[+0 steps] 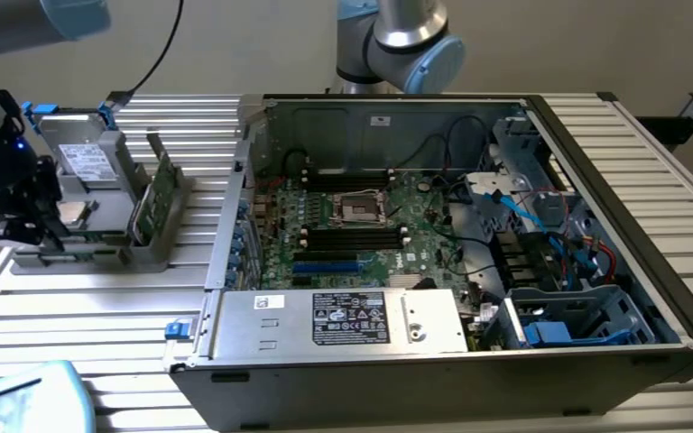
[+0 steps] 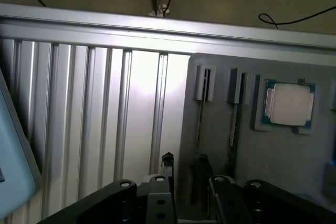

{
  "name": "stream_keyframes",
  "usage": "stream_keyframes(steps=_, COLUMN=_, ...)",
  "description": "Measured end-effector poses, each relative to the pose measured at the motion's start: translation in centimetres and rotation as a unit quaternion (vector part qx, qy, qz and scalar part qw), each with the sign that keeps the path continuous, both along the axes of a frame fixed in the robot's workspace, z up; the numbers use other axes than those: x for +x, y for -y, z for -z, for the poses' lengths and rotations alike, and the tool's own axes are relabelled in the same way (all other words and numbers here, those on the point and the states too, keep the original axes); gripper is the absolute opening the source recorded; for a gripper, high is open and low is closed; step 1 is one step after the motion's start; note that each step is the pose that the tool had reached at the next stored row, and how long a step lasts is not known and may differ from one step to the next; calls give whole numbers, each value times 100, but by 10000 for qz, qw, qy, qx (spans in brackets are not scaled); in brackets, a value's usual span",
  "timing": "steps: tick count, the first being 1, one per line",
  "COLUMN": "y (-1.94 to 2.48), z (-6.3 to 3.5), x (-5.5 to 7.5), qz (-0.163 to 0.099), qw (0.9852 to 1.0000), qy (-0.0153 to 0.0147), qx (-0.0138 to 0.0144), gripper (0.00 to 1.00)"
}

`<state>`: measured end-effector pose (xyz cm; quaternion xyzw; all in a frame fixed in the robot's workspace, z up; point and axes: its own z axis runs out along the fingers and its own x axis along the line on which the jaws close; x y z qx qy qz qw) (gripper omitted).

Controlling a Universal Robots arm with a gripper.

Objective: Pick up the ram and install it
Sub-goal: 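Press down the ram until it locks into place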

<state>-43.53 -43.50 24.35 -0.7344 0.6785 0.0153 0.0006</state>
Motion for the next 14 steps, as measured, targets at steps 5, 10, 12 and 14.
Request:
stream_keyframes(steps=5, y=-1, z=73, x=0, qz=4, qw=10000, qy=0, qx=70, gripper=31)
stream_keyframes(steps=10, y=-1, z=124, x=1, qz=5, qw=9999, qy=-10, qx=141, gripper=31)
stream_keyframes(steps=12, y=-3, z=141, x=1, qz=6, qw=9998, qy=-9, qx=204, gripper=31)
stream_keyframes(steps=14, y=-5, z=153, x=0, qz=6, qw=9997, qy=-11, qx=258, gripper=31)
